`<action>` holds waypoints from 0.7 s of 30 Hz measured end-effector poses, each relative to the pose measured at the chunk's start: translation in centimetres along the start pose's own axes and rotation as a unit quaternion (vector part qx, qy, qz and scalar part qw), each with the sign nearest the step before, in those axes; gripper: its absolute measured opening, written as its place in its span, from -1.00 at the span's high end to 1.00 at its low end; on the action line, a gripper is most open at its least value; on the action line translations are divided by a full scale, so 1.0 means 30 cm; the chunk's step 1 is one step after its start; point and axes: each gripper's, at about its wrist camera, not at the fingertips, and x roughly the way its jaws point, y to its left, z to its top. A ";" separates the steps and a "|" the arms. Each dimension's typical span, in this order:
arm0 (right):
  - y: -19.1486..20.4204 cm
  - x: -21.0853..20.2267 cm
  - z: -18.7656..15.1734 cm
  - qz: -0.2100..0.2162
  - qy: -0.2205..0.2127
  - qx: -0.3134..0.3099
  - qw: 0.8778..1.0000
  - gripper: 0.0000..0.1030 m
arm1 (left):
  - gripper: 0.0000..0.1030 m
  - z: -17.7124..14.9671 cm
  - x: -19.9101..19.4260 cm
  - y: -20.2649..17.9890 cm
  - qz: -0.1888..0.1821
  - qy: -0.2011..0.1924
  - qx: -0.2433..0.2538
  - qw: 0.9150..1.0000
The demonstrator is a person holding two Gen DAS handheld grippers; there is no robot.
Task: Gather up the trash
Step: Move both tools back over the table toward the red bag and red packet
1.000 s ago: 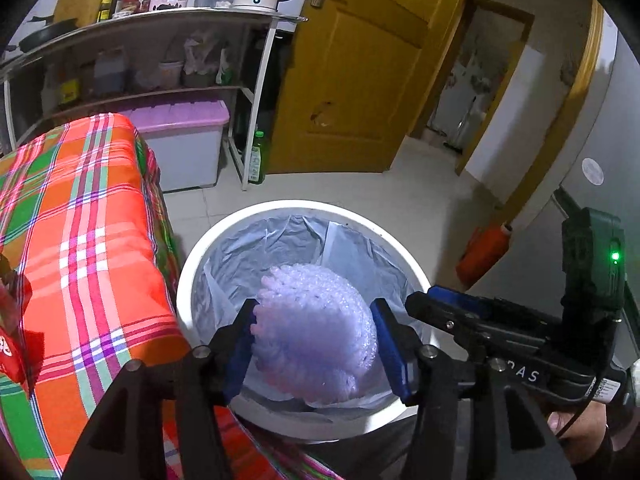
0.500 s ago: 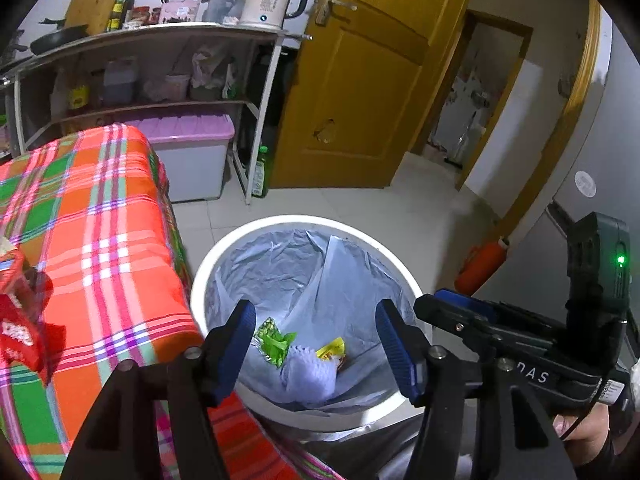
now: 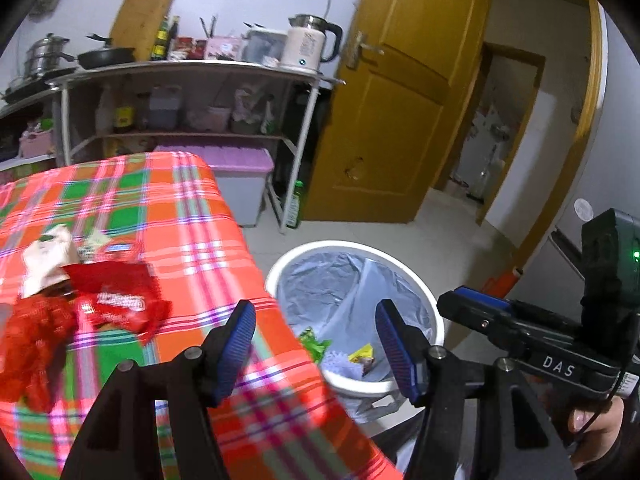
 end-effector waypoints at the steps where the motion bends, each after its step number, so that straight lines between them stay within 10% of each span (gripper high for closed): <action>1: 0.020 -0.001 0.000 0.005 0.000 -0.005 1.000 0.25 | -0.20 -0.003 -0.019 0.013 0.006 -0.003 -0.001 1.000; 21: 0.331 0.122 -0.038 0.091 0.041 -0.078 0.992 0.25 | -0.20 -0.121 -0.288 0.297 0.103 -0.035 -0.038 0.993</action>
